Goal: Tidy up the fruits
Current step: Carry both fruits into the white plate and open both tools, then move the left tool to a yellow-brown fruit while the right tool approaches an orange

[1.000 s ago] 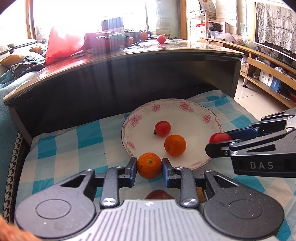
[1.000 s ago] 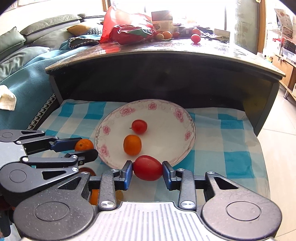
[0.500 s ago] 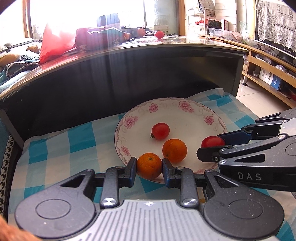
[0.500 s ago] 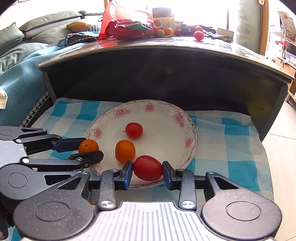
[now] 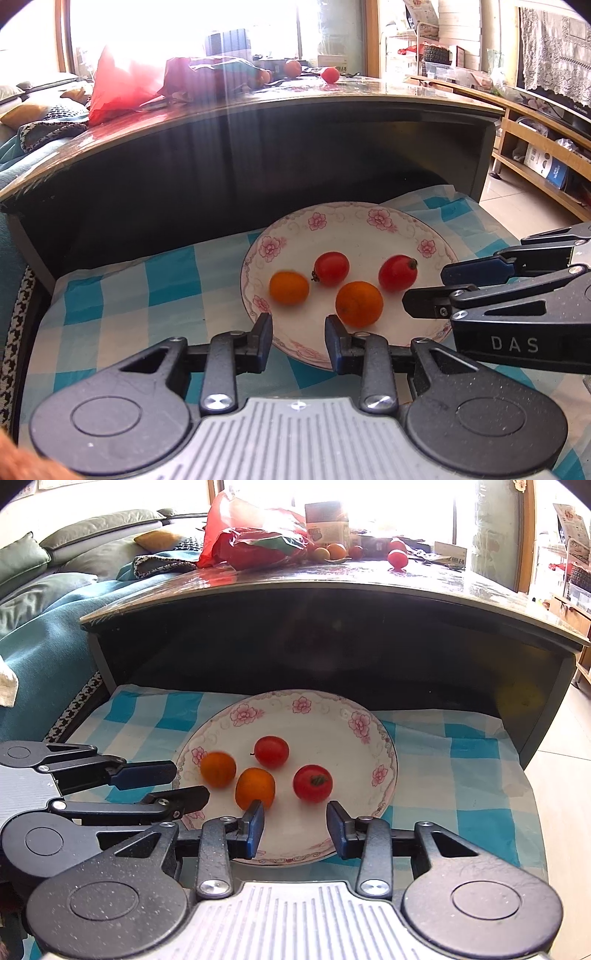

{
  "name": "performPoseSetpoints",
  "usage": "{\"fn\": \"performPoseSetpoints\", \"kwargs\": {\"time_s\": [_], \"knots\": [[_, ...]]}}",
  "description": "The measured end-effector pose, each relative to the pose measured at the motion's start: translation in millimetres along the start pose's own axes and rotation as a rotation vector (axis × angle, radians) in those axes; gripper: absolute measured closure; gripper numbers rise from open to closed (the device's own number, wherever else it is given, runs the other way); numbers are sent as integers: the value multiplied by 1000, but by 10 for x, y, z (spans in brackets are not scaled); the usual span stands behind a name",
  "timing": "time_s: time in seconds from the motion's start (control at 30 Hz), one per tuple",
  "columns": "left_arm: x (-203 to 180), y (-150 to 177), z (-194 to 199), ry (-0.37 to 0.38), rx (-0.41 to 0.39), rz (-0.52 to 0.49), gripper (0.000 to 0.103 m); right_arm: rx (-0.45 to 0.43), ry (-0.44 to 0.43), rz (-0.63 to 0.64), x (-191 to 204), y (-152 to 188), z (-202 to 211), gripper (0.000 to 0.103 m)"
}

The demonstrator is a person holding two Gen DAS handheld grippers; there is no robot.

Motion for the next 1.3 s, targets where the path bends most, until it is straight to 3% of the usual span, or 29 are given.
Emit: {"fn": "performPoseSetpoints", "kwargs": {"time_s": [0.63, 1.03, 1.3], "knots": [[13, 39, 417, -1, -12, 17, 62, -15, -4, 10, 180, 48, 325, 70], [104, 465, 805, 10, 49, 5, 61, 20, -39, 10, 404, 297, 592, 68], [173, 821, 628, 5, 124, -42, 61, 63, -64, -3, 549, 485, 674, 66]]}}
Point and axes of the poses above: each gripper's, at about its wrist camera, not at the fingertips, and z roughly against the way its jaws point, x to its left, y to its underside, the point moved 10 cm from there along -z, roughly the way its jaws point, and after that the axes turned 10 degrees about z, right-handed, at the moved point
